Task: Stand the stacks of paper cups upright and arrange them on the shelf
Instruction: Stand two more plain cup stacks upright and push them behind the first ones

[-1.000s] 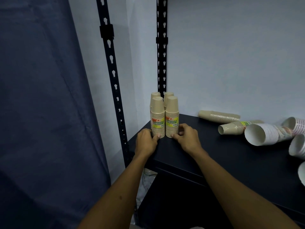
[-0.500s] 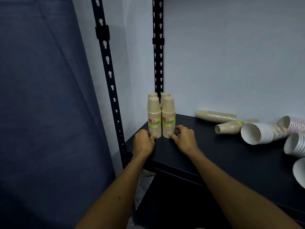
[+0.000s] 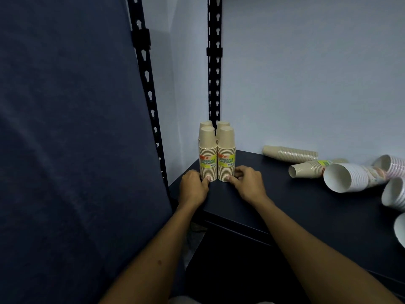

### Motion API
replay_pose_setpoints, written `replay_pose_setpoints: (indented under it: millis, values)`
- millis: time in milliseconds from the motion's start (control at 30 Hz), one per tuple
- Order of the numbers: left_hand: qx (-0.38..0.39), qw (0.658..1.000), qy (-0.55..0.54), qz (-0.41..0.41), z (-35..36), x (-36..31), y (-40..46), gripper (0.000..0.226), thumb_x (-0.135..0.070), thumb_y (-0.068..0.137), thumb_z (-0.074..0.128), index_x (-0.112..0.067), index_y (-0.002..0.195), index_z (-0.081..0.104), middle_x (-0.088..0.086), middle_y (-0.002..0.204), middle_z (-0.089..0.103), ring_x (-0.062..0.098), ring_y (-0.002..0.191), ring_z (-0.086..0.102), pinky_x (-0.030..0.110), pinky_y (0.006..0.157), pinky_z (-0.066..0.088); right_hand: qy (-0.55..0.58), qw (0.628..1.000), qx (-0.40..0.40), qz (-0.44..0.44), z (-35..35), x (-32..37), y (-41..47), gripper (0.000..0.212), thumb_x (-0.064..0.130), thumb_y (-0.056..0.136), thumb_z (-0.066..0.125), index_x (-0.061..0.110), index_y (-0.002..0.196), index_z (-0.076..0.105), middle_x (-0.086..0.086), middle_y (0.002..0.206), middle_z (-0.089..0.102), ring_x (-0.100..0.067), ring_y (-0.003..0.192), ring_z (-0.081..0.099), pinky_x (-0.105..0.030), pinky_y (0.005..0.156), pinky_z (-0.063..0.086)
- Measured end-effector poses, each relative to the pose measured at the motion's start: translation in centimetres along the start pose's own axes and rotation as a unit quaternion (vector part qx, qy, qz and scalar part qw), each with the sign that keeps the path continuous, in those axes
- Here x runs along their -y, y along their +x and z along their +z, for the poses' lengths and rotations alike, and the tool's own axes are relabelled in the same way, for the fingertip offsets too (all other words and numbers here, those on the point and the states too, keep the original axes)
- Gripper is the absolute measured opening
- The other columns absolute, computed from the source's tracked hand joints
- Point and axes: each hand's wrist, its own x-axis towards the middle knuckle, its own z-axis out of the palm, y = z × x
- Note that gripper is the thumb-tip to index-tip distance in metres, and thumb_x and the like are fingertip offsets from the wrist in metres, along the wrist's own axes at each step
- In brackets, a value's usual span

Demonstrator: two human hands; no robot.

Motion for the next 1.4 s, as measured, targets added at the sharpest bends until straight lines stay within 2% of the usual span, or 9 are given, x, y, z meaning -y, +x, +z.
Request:
replay_pose_setpoints:
  millis: [100,167,633,967,1067,1167,1233,1300,1400]
  values:
    - [-0.001,1.0,-0.003,0.011,0.1,0.0,0.2,0.028,-0.032,0.088,0.064,-0.005,0.089,0.069,0.007,0.092,0.066,0.02,0.08,0.061,0.036,0.071,0.053,-0.002,1.0,0.002,-0.001,0.0,0.0,0.0,0.033,0.03,0.083,0.072,0.01,0.109,0.068,-0.003,0.098,0.071,-0.017,0.093,0.064,-0.037,0.086,0.054]
    - [-0.002,1.0,-0.008,0.016,0.1,-0.1,0.2,0.028,-0.031,0.088,0.064,-0.004,0.091,0.07,0.007,0.093,0.066,0.02,0.081,0.061,0.036,0.073,0.054,-0.005,1.0,0.001,-0.002,0.0,0.0,0.1,0.031,0.03,0.083,0.072,0.011,0.107,0.068,-0.003,0.097,0.071,-0.017,0.092,0.064,-0.038,0.085,0.054]
    - [-0.007,1.0,-0.012,0.01,-0.2,-0.2,-0.1,0.027,-0.032,0.087,0.065,-0.006,0.083,0.068,0.005,0.085,0.065,0.018,0.075,0.06,0.034,0.068,0.053,-0.015,1.0,0.002,0.01,0.0,0.1,0.0,0.032,0.034,0.082,0.072,0.013,0.106,0.066,-0.001,0.094,0.069,-0.017,0.089,0.063,-0.036,0.082,0.054]
    - [0.0,1.0,-0.015,-0.007,-0.5,-0.6,-0.3,0.028,-0.033,0.085,0.065,-0.006,0.075,0.064,0.004,0.08,0.063,0.019,0.071,0.06,0.028,0.059,0.046,-0.02,1.0,0.007,0.021,0.0,0.1,0.1,0.036,0.035,0.082,0.072,0.013,0.108,0.062,-0.001,0.099,0.067,-0.017,0.091,0.062,-0.038,0.084,0.054]
    - [-0.024,0.999,-0.036,0.002,-1.0,-1.1,-0.9,0.029,-0.028,0.081,0.065,-0.003,0.065,0.062,0.005,0.066,0.061,0.019,0.061,0.058,0.026,0.052,0.041,-0.018,1.0,0.002,0.017,-0.1,0.2,-0.1,0.033,0.035,0.082,0.072,0.013,0.105,0.062,-0.001,0.098,0.067,-0.016,0.089,0.062,-0.036,0.081,0.054]
    - [-0.084,0.996,-0.044,0.003,-1.8,-1.5,-1.6,0.022,-0.024,0.08,0.065,-0.003,0.074,0.067,0.005,0.077,0.062,0.019,0.071,0.059,0.033,0.062,0.051,-0.018,1.0,-0.014,0.009,-0.5,0.3,-0.6,0.031,0.033,0.084,0.07,0.012,0.105,0.062,-0.003,0.099,0.067,-0.017,0.089,0.062,-0.036,0.081,0.054]
    - [-0.103,0.993,-0.059,0.009,-2.1,-1.7,-2.1,0.016,-0.021,0.081,0.062,-0.006,0.075,0.065,0.004,0.076,0.061,0.02,0.07,0.058,0.033,0.063,0.051,-0.015,1.0,-0.023,0.005,-1.1,0.2,-1.0,0.032,0.031,0.085,0.068,0.01,0.108,0.062,-0.005,0.103,0.067,-0.019,0.092,0.062,-0.037,0.083,0.054]
    - [-0.08,0.993,-0.05,0.066,-2.1,-1.7,-2.6,0.016,-0.019,0.081,0.059,-0.009,0.069,0.059,0.003,0.065,0.059,0.02,0.061,0.056,0.034,0.057,0.05,-0.022,0.999,-0.027,-0.007,-1.9,-0.2,-1.6,0.035,0.029,0.087,0.067,0.009,0.114,0.062,-0.006,0.109,0.067,-0.02,0.098,0.063,-0.038,0.087,0.053]
    - [0.023,0.988,0.031,0.147,-1.8,-2.4,-3.2,0.018,-0.025,0.082,0.058,-0.013,0.069,0.059,0.002,0.066,0.061,0.02,0.062,0.058,0.033,0.057,0.049,-0.062,0.997,-0.038,-0.035,-4.0,-1.6,-2.5,0.033,0.025,0.088,0.065,0.009,0.116,0.063,-0.007,0.115,0.067,-0.022,0.105,0.063,-0.036,0.091,0.05]
